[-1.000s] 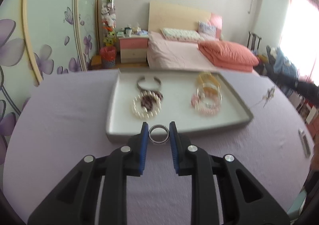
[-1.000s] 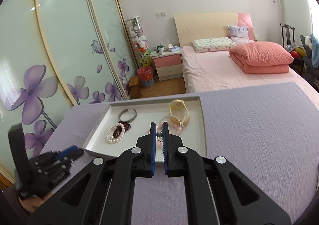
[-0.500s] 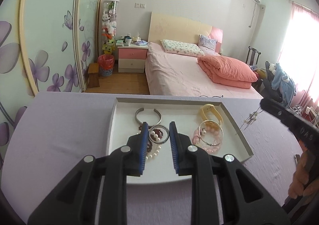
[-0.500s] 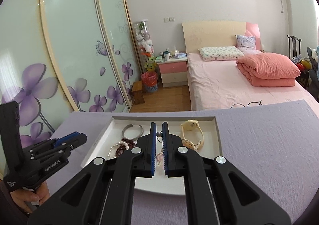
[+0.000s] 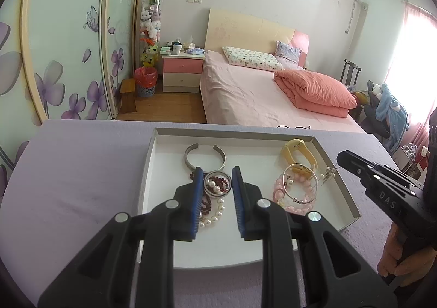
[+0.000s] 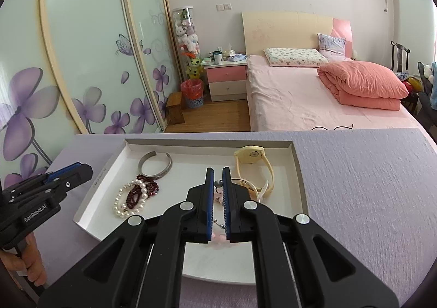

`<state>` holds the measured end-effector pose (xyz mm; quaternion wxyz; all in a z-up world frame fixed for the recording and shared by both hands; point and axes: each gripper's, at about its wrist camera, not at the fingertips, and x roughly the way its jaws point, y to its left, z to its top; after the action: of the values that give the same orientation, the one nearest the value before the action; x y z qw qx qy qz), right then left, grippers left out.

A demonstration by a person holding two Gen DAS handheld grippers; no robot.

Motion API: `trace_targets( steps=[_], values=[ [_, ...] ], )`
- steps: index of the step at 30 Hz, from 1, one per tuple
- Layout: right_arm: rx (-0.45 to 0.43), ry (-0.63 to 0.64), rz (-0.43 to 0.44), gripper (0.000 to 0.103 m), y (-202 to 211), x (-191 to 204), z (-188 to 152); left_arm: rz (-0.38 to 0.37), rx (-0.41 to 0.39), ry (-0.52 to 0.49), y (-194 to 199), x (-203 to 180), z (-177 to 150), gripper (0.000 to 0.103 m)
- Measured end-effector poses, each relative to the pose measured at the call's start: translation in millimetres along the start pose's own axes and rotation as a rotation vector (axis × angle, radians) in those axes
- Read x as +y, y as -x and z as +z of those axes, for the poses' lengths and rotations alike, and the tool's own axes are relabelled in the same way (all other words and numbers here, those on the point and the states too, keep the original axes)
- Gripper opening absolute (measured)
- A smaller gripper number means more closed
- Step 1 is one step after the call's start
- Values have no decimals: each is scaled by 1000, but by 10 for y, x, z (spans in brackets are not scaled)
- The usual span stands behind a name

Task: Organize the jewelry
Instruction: 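Lower the earrings and ring into the tray and open both tools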

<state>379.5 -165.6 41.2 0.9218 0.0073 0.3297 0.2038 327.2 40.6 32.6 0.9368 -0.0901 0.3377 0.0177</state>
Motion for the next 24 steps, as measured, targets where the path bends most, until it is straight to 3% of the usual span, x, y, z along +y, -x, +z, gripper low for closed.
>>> trace_targets(
  steps=[20, 23, 24],
  values=[
    [-11, 51, -48, 7, -139, 107, -29, -8, 3, -10, -45, -48, -1, 21],
    [0, 50, -37, 14, -150, 102, -31, -11, 5, -13, -65, -59, -18, 21],
    [-1, 51, -39, 25, -141, 93, -32, -11, 7, -13, -72, -65, -29, 21]
  ],
)
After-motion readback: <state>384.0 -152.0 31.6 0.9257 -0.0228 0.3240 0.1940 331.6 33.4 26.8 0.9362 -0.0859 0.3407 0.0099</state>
